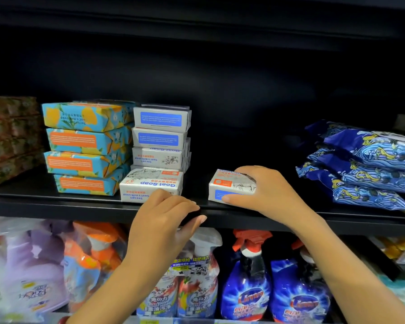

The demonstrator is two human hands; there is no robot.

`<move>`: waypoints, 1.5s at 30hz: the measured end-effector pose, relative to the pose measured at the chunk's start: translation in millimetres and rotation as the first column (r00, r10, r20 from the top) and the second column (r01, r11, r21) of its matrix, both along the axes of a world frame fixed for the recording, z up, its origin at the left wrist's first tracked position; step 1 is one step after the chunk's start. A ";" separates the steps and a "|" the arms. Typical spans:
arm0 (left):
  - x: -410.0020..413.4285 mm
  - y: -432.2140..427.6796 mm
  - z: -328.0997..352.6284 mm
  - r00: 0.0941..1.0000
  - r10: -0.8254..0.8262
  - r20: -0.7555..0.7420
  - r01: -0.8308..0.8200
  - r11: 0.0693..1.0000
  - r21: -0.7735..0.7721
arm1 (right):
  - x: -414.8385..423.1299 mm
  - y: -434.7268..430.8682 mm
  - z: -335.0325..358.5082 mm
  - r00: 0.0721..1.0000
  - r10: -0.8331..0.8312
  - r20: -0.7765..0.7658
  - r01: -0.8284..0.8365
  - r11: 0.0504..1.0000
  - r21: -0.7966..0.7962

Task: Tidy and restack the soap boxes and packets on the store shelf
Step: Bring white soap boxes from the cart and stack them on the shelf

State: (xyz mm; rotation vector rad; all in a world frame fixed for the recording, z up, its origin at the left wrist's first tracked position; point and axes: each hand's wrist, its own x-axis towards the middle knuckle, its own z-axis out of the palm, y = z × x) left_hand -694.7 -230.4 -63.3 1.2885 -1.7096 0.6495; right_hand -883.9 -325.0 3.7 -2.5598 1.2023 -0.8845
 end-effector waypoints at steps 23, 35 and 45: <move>-10.5 29.2 50.0 0.756 -0.363 -0.545 0.504 0.854 0.130 | -20.3 48.8 5.0 0.845 0.382 0.373 -0.386 0.920 -0.067; -9.7 28.0 71.2 0.038 0.002 -0.999 0.898 0.439 0.035 | -9.9 49.0 -11.0 0.923 0.377 0.074 -0.153 0.538 -0.829; -11.0 20.6 47.0 0.742 -0.437 -0.508 0.503 0.864 -0.009 | -26.4 49.2 13.6 0.906 0.317 0.280 -0.256 0.938 -0.235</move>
